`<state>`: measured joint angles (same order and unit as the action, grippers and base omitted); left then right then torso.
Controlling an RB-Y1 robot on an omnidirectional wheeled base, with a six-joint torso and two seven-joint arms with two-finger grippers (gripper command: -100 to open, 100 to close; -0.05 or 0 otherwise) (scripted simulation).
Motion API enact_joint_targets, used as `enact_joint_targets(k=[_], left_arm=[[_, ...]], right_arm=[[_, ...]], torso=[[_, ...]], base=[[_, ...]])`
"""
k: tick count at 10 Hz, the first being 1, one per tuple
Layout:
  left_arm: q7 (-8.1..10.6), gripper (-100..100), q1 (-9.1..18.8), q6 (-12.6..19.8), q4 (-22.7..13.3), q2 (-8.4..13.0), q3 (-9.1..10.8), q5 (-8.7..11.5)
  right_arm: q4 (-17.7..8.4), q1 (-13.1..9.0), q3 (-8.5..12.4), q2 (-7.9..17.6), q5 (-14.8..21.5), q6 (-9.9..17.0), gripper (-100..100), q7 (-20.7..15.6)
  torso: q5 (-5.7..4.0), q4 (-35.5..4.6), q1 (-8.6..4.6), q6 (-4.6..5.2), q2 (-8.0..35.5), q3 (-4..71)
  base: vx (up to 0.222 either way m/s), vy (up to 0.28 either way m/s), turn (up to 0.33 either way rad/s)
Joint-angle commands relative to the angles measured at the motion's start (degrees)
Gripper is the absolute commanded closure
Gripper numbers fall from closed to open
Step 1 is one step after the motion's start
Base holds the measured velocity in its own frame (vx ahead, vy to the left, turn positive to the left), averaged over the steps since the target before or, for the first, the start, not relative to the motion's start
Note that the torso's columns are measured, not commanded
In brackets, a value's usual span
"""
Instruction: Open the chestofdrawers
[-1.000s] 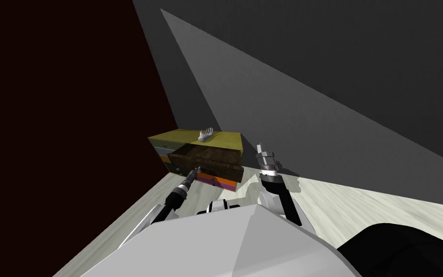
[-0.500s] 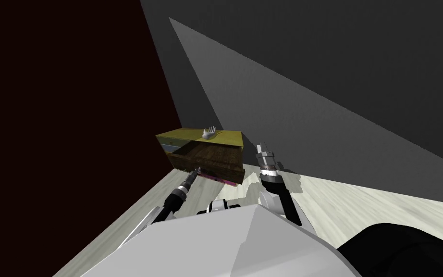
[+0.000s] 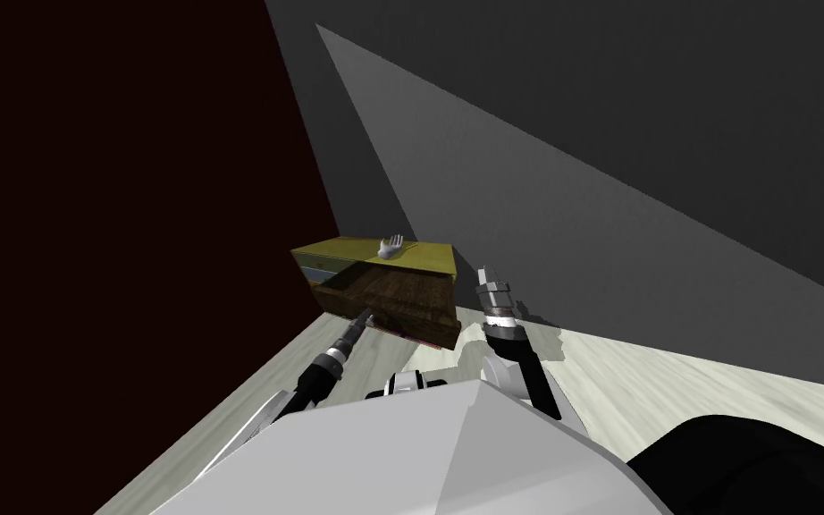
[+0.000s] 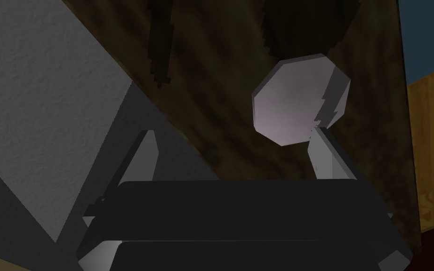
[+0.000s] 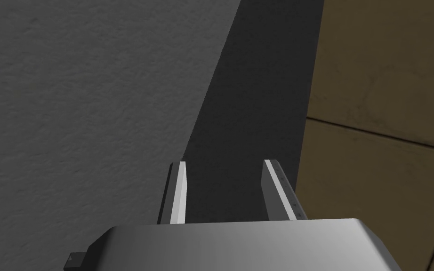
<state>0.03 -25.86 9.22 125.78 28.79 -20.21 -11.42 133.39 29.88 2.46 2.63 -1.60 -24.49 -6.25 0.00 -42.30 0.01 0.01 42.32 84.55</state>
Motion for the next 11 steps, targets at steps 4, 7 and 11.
enact_joint_targets(k=[4,7,11], left_arm=[[0.79,-100,-3.52,5.12,9.73,3.61,-0.49,0.13],[0.84,0,-2.90,4.67,8.66,3.42,-0.33,0.29],[0.84,0,-2.90,4.67,8.66,3.43,-0.33,0.29]], right_arm=[[0.00,-0.01,0.00,0.00,0.00,0.00,0,0.00],[0.00,-0.01,0.00,0.00,0.00,0.00,0,0.00],[0.00,-0.01,0.00,0.00,0.00,0.00,0,0.00]], torso=[[0.01,0.01,0.01,0.00,0.01,-0.01],[0.00,0.00,-0.01,0.00,0.02,-0.01],[0.00,0.02,-0.01,-0.01,-0.04,0.02]], base=[[0.040,-0.001,0.032],[0.006,-0.001,0.003],[0.000,0.000,0.000]])
